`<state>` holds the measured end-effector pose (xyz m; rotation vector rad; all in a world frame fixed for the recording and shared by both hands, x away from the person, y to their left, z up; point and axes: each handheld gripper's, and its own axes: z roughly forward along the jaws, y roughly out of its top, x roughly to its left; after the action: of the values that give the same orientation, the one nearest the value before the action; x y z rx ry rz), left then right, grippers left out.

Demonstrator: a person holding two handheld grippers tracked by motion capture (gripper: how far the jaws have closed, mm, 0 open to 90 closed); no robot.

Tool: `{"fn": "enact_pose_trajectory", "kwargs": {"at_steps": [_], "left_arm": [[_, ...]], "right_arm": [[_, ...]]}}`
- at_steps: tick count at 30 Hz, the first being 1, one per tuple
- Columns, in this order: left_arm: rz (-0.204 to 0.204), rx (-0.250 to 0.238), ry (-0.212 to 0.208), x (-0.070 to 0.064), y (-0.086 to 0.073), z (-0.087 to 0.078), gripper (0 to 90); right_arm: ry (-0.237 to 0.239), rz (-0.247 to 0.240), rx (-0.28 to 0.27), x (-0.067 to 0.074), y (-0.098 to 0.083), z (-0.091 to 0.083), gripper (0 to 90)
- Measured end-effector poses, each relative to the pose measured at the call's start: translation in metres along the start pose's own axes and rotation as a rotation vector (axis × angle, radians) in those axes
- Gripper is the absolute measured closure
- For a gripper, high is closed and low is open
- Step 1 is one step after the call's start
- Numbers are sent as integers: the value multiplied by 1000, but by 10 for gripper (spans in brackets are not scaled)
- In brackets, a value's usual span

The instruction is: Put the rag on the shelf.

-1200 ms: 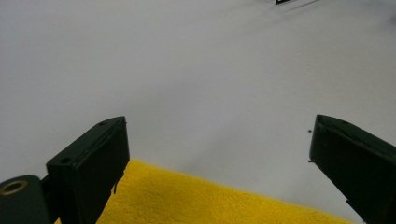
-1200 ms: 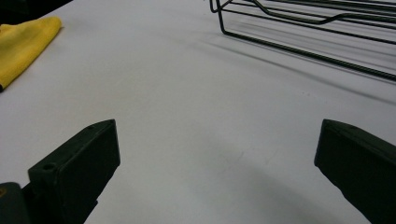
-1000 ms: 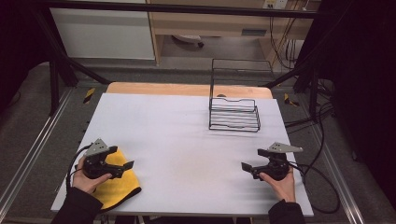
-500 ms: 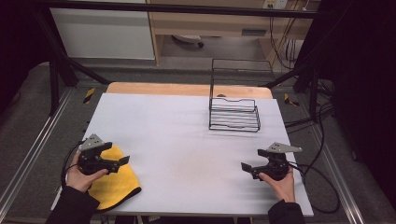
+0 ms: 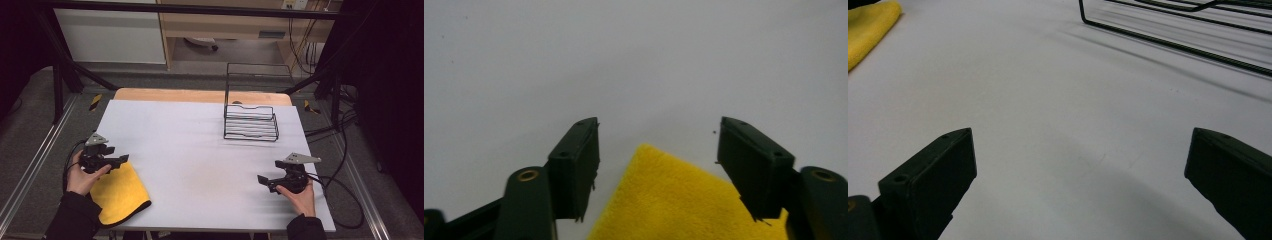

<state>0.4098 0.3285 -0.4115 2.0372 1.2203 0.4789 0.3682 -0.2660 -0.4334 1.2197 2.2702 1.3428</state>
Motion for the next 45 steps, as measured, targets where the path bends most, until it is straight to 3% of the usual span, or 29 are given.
{"fn": "enact_pose_trajectory", "kwargs": {"at_steps": [2, 6, 11, 18, 22, 24, 29, 34, 40, 45], "left_arm": [[-2, 42, 6, 5, -5, 10, 404], [-2, 77, -8, 8, -10, 16, 525], [4, 103, -26, 8, -11, 21, 596], [-2, 115, -42, 9, -12, 25, 635], [27, 115, -36, 4, -11, 26, 688], [32, 117, -37, 3, -11, 26, 763], [61, 117, -28, 1, -10, 25, 807], [40, 88, -39, 1, -9, 22, 827], [84, 8, -69, -9, -2, 16, 831], [137, -27, -97, -23, 6, 19, 832]], "right_arm": [[-1, -2, 0, 0, 0, 0, 7], [1, 1, 3, 0, 0, 0, 7], [2, -2, 7, 0, 0, 0, 8], [4, -4, 10, 0, 0, 0, 9], [4, -5, 13, 0, 0, 1, 9], [4, -3, 17, 0, 0, 2, 9], [2, -4, 19, 0, 0, 2, 9], [3, -4, 19, 0, 0, 2, 9], [2, -5, 22, 0, 0, 2, 9], [2, -10, 22, 0, 0, 3, 9]]}}
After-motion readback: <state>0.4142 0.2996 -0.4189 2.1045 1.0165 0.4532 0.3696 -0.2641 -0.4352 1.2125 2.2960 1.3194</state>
